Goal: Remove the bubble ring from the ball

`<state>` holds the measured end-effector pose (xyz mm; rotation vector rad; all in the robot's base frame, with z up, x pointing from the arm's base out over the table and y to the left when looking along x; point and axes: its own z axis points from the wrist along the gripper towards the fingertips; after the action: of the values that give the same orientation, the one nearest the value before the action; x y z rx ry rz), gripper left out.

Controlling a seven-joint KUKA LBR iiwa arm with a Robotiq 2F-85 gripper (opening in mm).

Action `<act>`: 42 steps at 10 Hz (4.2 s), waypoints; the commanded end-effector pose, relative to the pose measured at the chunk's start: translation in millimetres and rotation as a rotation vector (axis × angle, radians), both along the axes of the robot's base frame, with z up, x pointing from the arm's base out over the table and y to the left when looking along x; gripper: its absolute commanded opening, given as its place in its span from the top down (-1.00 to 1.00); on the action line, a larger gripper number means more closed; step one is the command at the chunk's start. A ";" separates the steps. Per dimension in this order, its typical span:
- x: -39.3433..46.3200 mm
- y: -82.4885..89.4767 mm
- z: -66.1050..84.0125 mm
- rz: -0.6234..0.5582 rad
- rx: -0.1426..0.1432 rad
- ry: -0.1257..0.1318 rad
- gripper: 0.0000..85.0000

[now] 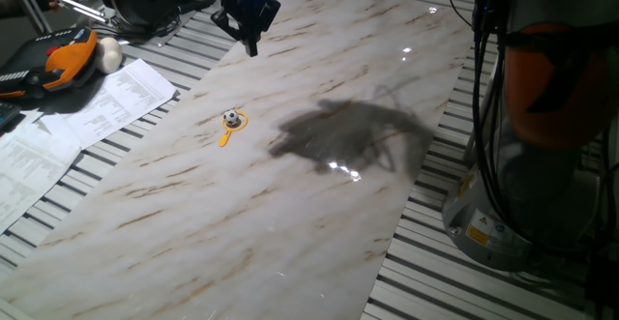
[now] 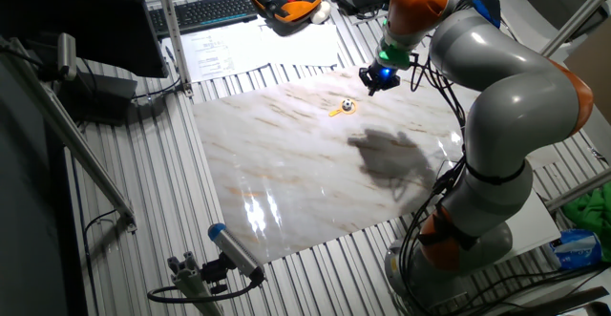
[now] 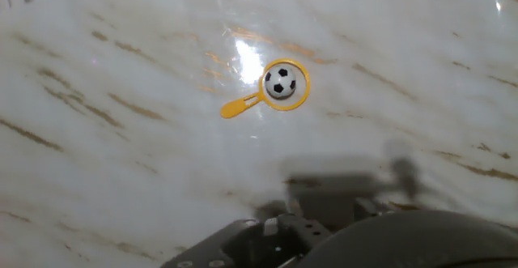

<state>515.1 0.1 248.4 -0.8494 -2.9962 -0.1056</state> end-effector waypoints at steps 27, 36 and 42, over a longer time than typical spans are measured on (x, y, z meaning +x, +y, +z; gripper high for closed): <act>0.0 -3.7 18.9 -0.037 -0.056 0.018 1.00; -1.3 -2.8 19.1 -0.035 -0.047 0.024 1.00; -1.7 -2.7 19.1 -0.033 -0.044 0.024 1.00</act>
<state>513.5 -2.6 267.6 -0.8975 -2.9724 -0.0302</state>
